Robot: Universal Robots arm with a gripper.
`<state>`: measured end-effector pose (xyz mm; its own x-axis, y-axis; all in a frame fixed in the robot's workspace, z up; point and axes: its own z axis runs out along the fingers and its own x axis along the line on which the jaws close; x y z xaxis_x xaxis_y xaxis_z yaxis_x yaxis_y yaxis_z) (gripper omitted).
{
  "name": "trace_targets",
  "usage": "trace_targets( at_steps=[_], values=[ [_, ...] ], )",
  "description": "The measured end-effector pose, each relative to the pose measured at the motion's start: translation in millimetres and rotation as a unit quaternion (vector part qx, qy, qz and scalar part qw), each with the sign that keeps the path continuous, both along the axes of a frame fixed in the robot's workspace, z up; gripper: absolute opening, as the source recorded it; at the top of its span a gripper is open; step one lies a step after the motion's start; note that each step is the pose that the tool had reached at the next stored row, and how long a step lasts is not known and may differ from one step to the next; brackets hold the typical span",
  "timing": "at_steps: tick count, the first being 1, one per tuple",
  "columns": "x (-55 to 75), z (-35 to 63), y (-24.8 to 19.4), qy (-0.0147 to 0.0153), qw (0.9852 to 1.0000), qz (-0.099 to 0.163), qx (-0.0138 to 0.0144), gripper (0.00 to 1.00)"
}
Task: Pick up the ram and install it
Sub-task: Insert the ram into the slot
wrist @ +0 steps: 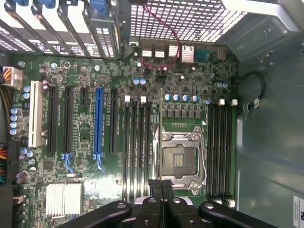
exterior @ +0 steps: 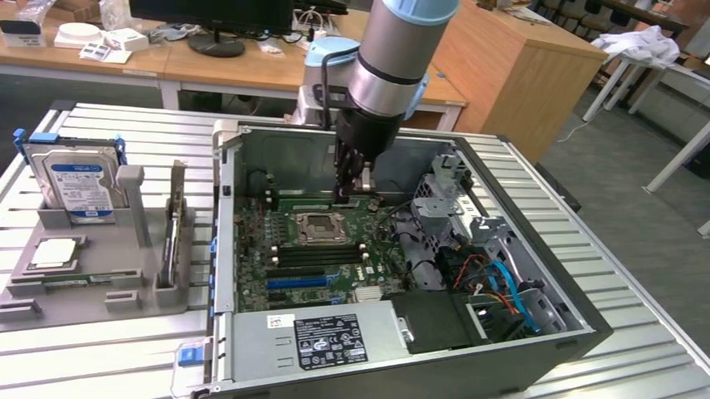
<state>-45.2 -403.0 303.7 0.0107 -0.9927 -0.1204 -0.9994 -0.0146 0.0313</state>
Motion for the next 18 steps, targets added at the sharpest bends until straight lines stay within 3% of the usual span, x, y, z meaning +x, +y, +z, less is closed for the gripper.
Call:
trace_targets(
  at_steps=[18],
  values=[
    [6.8, -0.4, -1.9, 0.0011, 0.9999, -0.011, -0.0001, 0.11]
  ],
)
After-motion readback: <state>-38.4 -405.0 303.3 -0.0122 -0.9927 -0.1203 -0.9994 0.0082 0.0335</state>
